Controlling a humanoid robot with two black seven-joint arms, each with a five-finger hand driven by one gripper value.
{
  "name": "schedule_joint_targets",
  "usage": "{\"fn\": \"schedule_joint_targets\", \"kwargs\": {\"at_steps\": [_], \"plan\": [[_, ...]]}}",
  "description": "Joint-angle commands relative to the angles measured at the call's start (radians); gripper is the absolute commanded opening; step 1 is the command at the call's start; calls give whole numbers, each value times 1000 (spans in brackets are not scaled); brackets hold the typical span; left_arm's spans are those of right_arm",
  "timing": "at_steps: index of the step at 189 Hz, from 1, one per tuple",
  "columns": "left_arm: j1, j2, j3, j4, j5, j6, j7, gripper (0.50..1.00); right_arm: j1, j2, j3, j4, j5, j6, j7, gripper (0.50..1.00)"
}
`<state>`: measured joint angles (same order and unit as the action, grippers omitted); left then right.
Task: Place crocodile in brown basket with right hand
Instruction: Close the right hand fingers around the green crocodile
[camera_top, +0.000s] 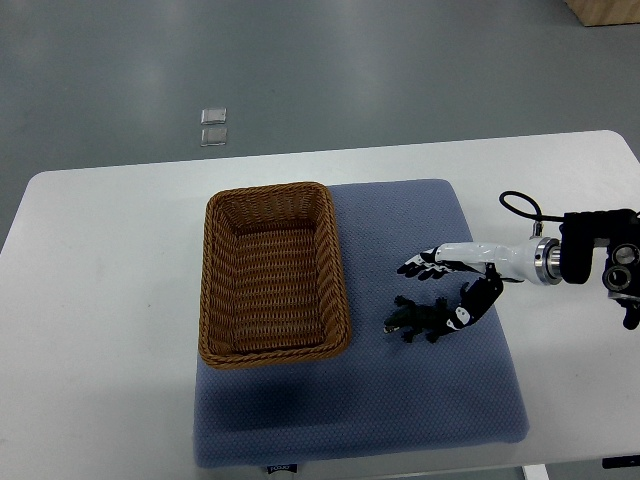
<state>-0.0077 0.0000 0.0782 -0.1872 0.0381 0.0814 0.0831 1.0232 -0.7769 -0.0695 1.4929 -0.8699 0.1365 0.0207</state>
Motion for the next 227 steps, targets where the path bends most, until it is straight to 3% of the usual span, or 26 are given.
{"fn": "schedule_joint_targets", "kwargs": {"at_steps": [1, 66, 118, 137, 149, 172, 227], "plan": [[0, 0, 0, -1, 0, 0, 1, 1000, -26, 2, 11, -2, -3, -17, 1, 917], [0, 0, 0, -1, 0, 0, 0, 1000, -88, 41, 34, -39, -54, -51, 27, 897], [0, 0, 0, -1, 0, 0, 0, 1000, -120, 53, 34, -57, -104, -66, 47, 782], [0, 0, 0, -1, 0, 0, 0, 1000, -129, 65, 34, -72, -123, -75, 53, 658], [0, 0, 0, -1, 0, 0, 0, 1000, -135, 68, 34, -79, -143, -78, 59, 619], [0, 0, 0, -1, 0, 0, 0, 1000, -147, 71, 34, -92, -173, -78, 65, 500], [0, 0, 0, -1, 0, 0, 0, 1000, -141, 68, 34, -95, -181, -98, 67, 500]]}}
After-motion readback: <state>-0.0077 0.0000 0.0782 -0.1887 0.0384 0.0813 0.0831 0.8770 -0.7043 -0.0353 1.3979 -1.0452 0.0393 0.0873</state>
